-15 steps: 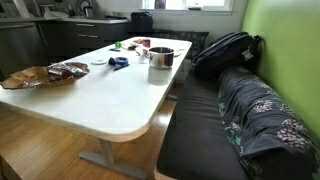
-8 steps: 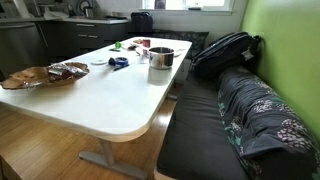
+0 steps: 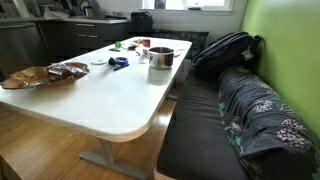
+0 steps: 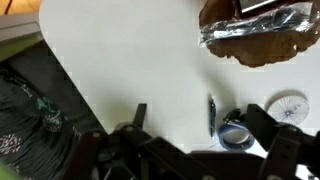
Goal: Remove the toy cart with the silver object in it from the wooden plate and put it on the white circular object on the table
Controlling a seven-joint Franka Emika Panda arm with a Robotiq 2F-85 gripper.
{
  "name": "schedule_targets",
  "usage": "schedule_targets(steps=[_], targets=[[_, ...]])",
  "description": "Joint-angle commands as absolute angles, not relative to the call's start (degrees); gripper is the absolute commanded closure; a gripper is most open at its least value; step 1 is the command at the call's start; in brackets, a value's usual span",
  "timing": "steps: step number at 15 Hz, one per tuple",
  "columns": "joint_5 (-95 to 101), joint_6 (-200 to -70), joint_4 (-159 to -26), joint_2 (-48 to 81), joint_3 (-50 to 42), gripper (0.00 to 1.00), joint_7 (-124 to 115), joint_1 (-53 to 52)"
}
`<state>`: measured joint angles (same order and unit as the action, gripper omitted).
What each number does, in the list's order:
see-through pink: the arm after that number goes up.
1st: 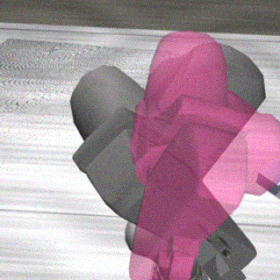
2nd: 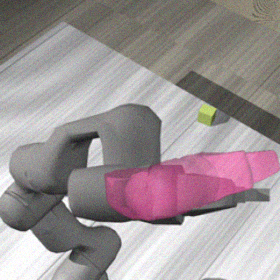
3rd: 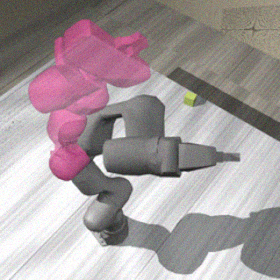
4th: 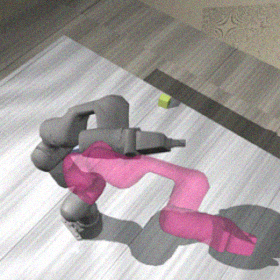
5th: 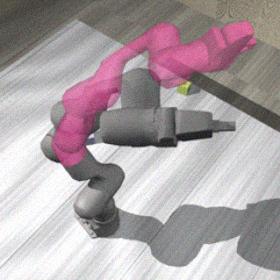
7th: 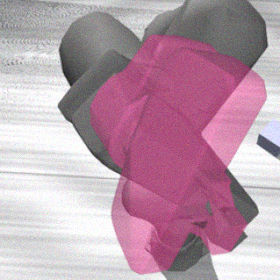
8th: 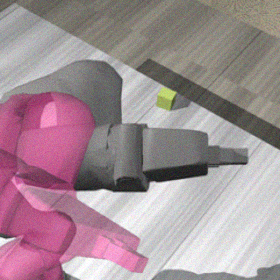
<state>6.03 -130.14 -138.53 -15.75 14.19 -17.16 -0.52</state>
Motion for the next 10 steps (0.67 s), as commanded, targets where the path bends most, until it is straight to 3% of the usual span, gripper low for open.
schedule_targets(steps=[1, 10], targets=[[6.3, -130.0, -137.7, -13.6, 12.4, 0.00, -17.5, -2.2], [6.8, -128.4, -137.5, -10.5, 14.1, 0.00, -9.0, -7.9]])
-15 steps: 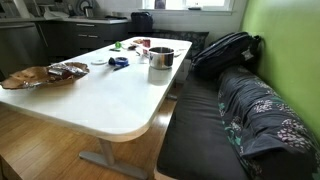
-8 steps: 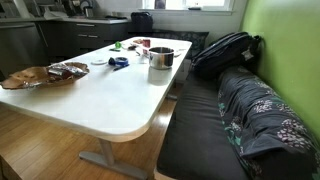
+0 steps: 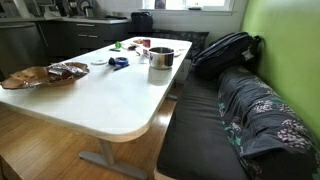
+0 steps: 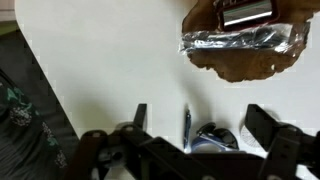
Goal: Remove the toy cart with the silver object in it from the wooden plate and put it on the white circular object on the table
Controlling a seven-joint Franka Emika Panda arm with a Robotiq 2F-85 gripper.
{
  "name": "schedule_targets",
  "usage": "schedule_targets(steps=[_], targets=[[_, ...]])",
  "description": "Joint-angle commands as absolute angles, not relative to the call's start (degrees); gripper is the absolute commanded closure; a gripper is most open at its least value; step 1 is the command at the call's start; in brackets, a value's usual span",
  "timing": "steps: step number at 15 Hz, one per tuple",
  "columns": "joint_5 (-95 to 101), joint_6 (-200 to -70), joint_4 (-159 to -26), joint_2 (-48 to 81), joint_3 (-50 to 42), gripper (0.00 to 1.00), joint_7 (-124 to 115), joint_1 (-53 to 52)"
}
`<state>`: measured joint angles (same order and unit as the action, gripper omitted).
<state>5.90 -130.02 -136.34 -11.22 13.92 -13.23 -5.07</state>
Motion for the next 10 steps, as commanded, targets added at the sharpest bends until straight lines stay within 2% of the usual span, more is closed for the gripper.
schedule_targets(steps=[1, 10], targets=[[6.5, -127.5, -137.9, -10.6, 14.0, 0.00, -6.8, -8.7], [7.8, -126.2, -140.0, -9.9, 13.3, 0.00, 6.2, -11.5]])
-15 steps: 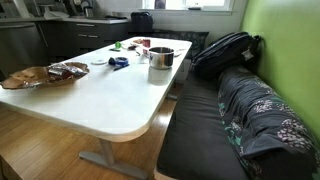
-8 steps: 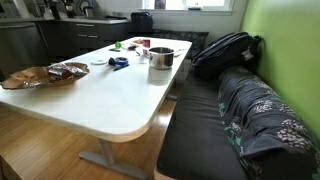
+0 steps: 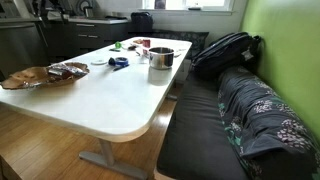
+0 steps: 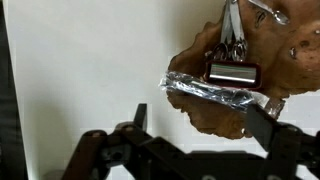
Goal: Remove the toy cart with the silver object in it from the wooden plate and put it on the white circular object on the table
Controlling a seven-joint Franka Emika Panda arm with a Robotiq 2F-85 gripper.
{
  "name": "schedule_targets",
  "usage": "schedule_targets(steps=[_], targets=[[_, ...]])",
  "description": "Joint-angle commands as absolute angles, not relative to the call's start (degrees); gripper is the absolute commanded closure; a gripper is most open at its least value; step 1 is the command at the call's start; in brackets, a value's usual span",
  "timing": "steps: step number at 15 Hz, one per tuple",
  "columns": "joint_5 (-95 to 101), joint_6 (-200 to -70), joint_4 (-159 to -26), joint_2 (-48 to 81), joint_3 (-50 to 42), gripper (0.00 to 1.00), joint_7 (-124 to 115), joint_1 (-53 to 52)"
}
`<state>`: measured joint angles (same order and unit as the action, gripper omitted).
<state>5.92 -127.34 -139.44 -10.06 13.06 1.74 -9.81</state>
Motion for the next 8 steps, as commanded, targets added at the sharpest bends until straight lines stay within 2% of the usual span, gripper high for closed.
schedule_targets(steps=[1, 3, 8], targets=[[6.1, -126.5, -141.2, -10.0, 13.6, 0.00, 8.5, -12.6], [4.3, -125.4, -143.7, -10.5, 14.5, 0.00, 11.4, -14.7], [1.7, -130.4, -153.1, -11.4, 17.1, 0.00, 1.1, -17.3]])
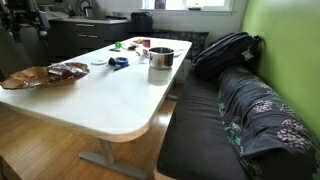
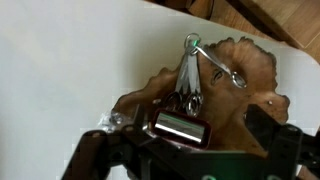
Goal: Remove the toy cart with the silver object in it from the wooden plate and put it on the white circular object on the table
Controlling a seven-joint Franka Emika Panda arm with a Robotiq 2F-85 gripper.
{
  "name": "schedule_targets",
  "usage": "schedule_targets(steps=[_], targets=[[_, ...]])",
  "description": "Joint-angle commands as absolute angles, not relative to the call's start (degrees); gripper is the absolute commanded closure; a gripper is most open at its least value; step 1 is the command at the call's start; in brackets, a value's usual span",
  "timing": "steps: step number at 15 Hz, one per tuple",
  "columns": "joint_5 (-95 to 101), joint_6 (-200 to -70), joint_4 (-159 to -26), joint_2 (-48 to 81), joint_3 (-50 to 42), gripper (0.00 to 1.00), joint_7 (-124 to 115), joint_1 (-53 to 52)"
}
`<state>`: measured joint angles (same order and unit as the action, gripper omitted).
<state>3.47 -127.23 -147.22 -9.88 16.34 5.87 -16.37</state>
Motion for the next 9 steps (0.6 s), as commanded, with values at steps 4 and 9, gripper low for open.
schedule_targets(steps=[4, 9], targets=[[-1.6, -144.3, -159.8, -9.5, 13.0, 0.00, 13.8, -16.7], [-4.8, -151.1, -155.1, -4.7, 7.5, 0.00, 36.4, -17.4]])
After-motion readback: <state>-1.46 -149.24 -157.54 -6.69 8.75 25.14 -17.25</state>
